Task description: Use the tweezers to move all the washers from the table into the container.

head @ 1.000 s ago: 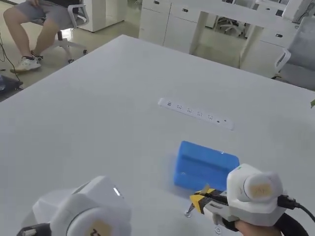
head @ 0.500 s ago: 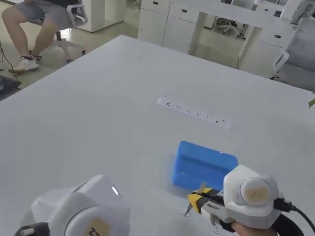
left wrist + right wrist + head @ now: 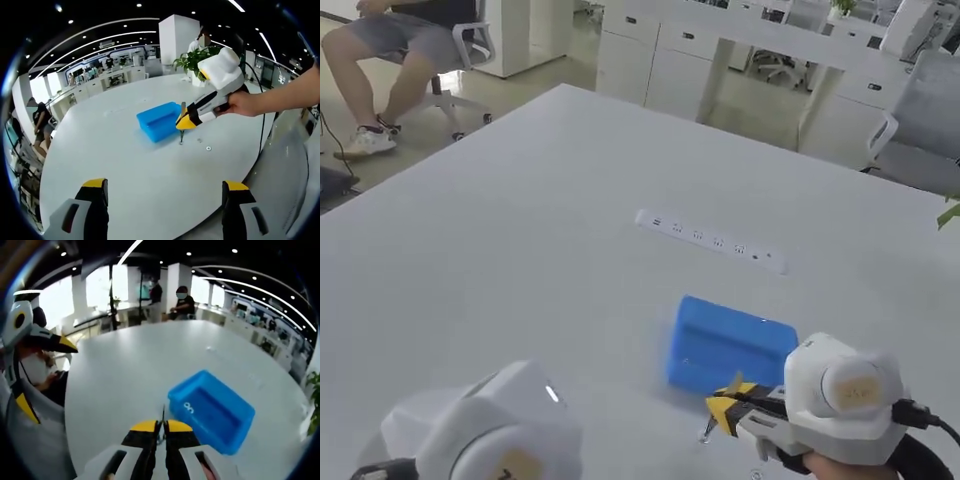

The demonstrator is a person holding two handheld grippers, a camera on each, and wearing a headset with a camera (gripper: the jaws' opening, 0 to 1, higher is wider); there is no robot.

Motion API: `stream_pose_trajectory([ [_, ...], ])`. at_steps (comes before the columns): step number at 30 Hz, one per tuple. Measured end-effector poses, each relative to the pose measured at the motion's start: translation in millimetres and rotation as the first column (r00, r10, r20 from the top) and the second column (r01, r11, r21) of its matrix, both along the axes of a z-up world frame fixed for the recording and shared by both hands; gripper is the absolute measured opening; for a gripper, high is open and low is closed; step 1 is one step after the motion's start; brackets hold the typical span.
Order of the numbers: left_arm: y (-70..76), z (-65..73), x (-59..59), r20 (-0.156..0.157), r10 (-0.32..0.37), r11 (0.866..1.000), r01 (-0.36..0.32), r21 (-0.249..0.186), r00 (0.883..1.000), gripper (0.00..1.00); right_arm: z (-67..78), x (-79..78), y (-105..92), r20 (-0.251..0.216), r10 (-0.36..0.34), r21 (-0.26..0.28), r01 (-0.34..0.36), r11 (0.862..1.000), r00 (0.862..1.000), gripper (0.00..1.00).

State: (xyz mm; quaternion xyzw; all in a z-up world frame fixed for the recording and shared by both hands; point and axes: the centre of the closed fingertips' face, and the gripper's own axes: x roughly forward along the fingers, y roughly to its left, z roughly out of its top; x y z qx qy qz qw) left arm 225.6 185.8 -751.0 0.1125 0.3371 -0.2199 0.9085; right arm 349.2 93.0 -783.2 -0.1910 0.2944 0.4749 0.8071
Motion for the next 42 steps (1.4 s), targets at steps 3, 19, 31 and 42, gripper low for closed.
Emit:
stream_pose_trajectory([
  [3,-2.1,2.6,0.2,0.006,-0.005,1.000,0.005,-0.005,1.000,0.98,10.1,0.3,-1.6,-0.008,-0.011,0.009,0.011,1.000,1.000,0.01],
  [19,-7.3,7.0,-2.5,0.021,-0.014,1.000,0.014,-0.018,1.000,0.99,52.9,14.6,-4.2,0.008,-0.052,0.063,0.052,0.997,0.999,0.01],
  [31,-7.7,2.5,-5.0,0.011,-0.018,1.000,0.019,-0.007,1.000,0.99,65.8,36.5,-2.4,0.036,-0.082,0.075,0.079,0.994,0.996,0.01],
  [42,-9.6,-3.9,-6.3,-0.010,-0.023,1.000,0.022,-0.005,1.000,0.99,60.2,65.3,3.7,0.086,-0.108,0.066,0.102,0.993,0.990,0.02],
])
